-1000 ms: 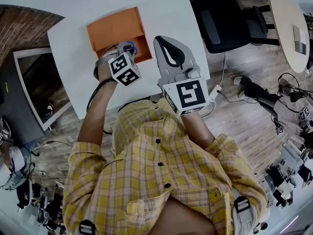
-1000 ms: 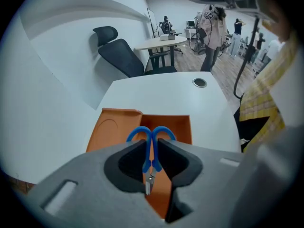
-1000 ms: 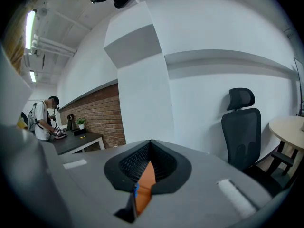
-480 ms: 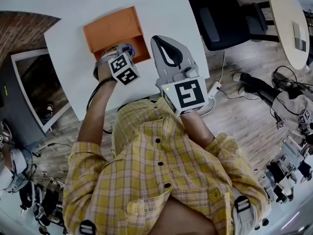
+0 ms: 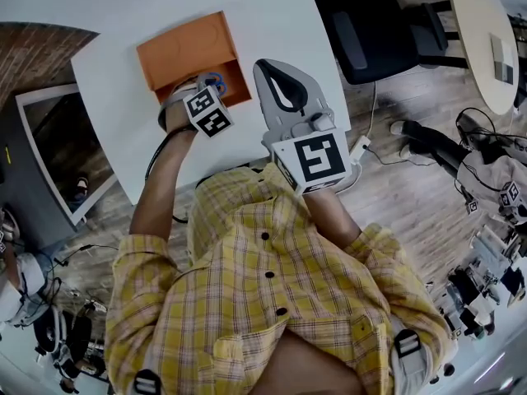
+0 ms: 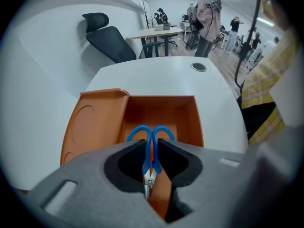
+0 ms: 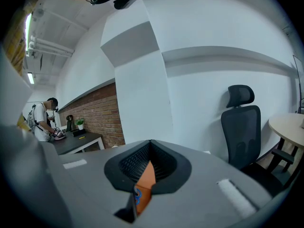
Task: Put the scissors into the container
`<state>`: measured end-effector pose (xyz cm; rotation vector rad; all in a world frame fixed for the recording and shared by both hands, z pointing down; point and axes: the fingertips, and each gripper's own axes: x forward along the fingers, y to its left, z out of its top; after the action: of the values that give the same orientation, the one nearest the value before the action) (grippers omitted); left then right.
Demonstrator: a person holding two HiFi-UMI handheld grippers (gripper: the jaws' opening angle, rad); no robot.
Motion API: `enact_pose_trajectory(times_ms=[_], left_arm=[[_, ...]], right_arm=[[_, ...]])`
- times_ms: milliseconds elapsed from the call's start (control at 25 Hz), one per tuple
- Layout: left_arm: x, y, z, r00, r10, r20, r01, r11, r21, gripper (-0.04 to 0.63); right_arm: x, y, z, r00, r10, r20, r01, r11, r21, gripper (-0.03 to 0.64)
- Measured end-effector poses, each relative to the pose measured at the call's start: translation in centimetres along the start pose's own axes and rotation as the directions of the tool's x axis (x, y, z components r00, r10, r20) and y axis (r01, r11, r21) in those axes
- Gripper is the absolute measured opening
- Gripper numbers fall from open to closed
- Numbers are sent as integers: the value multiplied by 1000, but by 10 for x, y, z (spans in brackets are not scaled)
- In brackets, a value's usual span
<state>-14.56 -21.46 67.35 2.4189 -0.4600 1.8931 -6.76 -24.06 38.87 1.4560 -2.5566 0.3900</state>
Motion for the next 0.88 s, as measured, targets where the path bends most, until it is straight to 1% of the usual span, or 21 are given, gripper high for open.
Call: enact_pose_trajectory(times_ms=[880], left_arm=[[22, -6, -11, 999, -34, -16, 34, 999, 5, 86]], right_arm=[[1, -2, -2, 1000, 3, -6, -3, 1000, -5, 6]])
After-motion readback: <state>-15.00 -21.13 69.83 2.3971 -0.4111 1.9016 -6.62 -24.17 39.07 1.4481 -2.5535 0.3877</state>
